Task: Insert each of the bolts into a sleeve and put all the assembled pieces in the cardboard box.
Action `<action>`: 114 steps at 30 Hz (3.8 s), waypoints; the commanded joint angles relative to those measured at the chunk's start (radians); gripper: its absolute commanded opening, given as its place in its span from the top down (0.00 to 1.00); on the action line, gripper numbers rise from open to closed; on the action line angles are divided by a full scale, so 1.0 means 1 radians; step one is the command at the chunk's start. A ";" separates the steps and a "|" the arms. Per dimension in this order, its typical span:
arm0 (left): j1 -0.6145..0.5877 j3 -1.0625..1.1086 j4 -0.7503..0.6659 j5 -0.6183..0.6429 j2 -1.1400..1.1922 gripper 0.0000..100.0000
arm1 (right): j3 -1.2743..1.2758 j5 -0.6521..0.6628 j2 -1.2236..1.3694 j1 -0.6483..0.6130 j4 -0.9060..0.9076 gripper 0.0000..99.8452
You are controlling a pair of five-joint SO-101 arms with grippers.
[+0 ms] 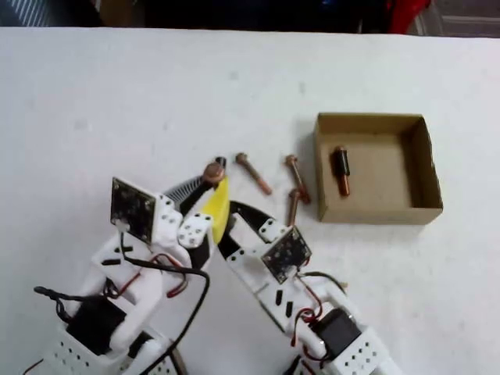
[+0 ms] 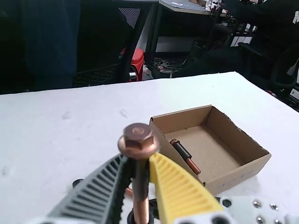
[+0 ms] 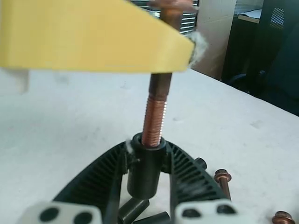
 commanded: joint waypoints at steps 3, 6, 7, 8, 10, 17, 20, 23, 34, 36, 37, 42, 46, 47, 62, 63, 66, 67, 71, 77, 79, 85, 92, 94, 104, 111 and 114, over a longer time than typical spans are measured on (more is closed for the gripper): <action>0.019 -0.109 0.058 0.008 0.002 0.98 | 0.008 0.014 -0.013 -0.007 -0.010 0.98; 0.024 -0.109 0.094 0.005 0.002 0.98 | 0.008 0.014 -0.013 -0.007 -0.010 0.98; 0.024 -0.109 0.098 0.006 0.002 0.98 | 0.008 0.014 -0.013 -0.007 -0.010 0.98; 0.024 -0.109 0.100 0.008 0.002 0.98 | 0.008 0.014 -0.013 -0.007 -0.010 0.98; 0.024 -0.107 0.100 0.008 0.004 0.98 | 0.008 0.014 -0.013 -0.007 -0.010 0.98; 0.010 -0.034 -0.015 0.003 0.004 0.98 | 0.008 0.014 -0.013 -0.007 -0.008 0.98; 0.002 -0.014 -0.075 0.003 0.004 0.98 | 0.008 0.014 -0.013 -0.007 -0.007 0.98; -0.001 -0.006 -0.075 0.003 0.004 0.98 | 0.008 0.014 -0.013 -0.007 -0.007 0.98; -0.004 -0.015 -0.048 0.002 0.002 0.98 | 0.008 0.014 -0.013 -0.005 -0.007 0.98; -0.027 -0.035 -0.048 0.000 0.002 0.98 | 0.008 0.014 -0.013 -0.005 -0.007 0.98; -0.045 -0.051 -0.046 0.000 0.002 0.98 | 0.008 0.014 -0.013 -0.005 -0.007 0.98; -0.085 -0.072 -0.026 0.002 0.007 0.98 | 0.008 0.014 -0.013 -0.005 -0.007 0.98; -0.084 -0.037 -0.006 0.002 0.002 0.98 | 0.008 0.014 -0.013 -0.005 -0.007 0.98; -0.084 -0.032 -0.008 0.002 0.002 0.98 | 0.008 0.014 -0.013 -0.005 -0.007 0.98; -0.015 -0.035 -0.012 0.002 0.002 0.98 | 0.008 0.014 -0.013 -0.005 -0.005 0.98; -0.013 -0.035 -0.014 0.002 0.002 0.98 | 0.008 0.014 -0.013 -0.005 -0.005 0.98; -0.016 -0.035 -0.008 0.002 0.002 0.98 | 0.008 0.014 -0.013 -0.005 -0.004 0.98; -0.016 -0.035 -0.006 0.002 0.002 0.98 | 0.008 0.014 -0.013 -0.005 -0.004 0.98; -0.012 -0.035 -0.006 0.002 0.002 0.98 | 0.008 0.014 -0.013 -0.005 -0.005 0.98; -0.007 -0.028 -0.006 0.003 0.002 0.98 | 0.008 0.014 -0.013 -0.005 -0.007 0.98; -0.007 -0.028 -0.006 0.005 0.002 0.98 | 0.008 0.014 -0.013 -0.005 -0.007 0.98; -0.007 -0.028 -0.005 0.003 0.002 0.98 | 0.008 0.014 -0.013 -0.005 -0.007 0.98; -0.015 -0.028 0.035 0.005 0.002 0.98 | 0.008 0.014 -0.013 -0.005 -0.007 0.98; -0.012 -0.028 0.035 0.005 0.002 0.98 | 0.008 0.014 -0.013 -0.005 -0.007 0.98; -0.008 -0.009 0.029 0.006 0.002 0.98 | 0.008 0.014 -0.013 -0.005 -0.007 0.98; -0.007 0.078 0.029 0.006 0.002 0.98 | 0.008 0.014 -0.013 -0.005 -0.007 0.98; -0.007 0.103 0.029 0.006 0.002 0.98 | 0.008 0.014 -0.013 -0.005 -0.007 0.98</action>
